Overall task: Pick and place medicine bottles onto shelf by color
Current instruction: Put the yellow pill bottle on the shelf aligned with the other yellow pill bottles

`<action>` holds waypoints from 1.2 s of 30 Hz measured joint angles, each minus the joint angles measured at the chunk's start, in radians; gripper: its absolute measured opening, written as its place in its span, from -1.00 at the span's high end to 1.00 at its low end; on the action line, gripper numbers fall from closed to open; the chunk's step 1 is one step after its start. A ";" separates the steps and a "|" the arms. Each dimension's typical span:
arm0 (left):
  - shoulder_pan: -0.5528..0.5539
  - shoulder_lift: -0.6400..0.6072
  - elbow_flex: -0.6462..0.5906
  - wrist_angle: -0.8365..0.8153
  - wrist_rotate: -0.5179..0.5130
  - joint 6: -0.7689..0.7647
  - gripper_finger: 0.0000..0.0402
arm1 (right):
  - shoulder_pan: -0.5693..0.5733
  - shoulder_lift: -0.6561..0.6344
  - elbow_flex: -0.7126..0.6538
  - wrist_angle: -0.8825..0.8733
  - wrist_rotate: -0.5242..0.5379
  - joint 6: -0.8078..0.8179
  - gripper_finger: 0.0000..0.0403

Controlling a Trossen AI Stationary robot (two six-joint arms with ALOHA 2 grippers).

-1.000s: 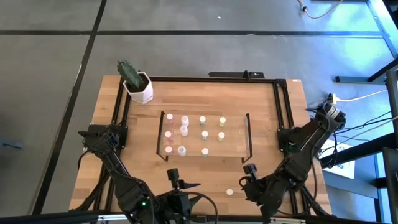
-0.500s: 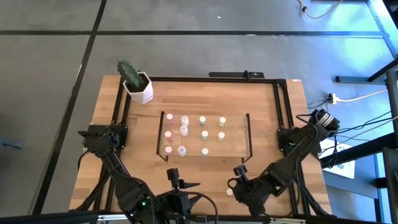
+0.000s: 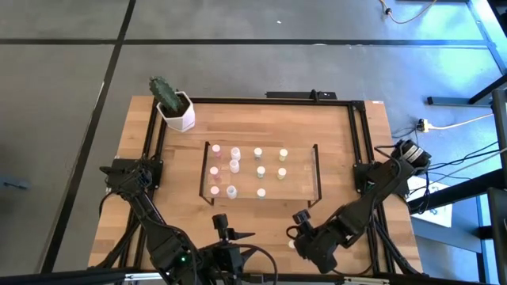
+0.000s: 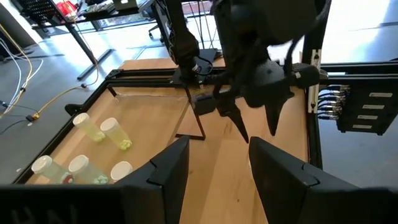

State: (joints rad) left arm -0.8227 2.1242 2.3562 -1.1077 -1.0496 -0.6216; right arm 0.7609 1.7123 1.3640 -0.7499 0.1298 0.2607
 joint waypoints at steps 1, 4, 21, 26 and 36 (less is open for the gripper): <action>0.000 0.000 0.000 -0.001 0.000 0.000 0.20 | 0.000 0.008 0.000 0.002 -0.001 -0.012 -0.07; 0.000 0.000 0.000 -0.001 0.000 0.000 0.20 | 0.000 0.034 0.000 0.028 -0.009 -0.064 -0.17; 0.000 0.000 0.000 -0.001 0.000 0.001 0.20 | -0.039 0.159 0.000 0.060 -0.054 -0.170 -0.23; 0.000 0.000 0.000 -0.002 0.000 0.003 0.20 | -0.039 0.195 0.000 0.061 -0.053 -0.189 -0.23; 0.000 0.000 0.000 -0.002 0.000 0.003 0.20 | -0.039 0.213 0.000 0.061 -0.035 -0.191 -0.09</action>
State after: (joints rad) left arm -0.8230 2.1242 2.3562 -1.1099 -1.0498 -0.6189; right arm 0.7219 1.9255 1.3640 -0.6891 0.0943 0.0696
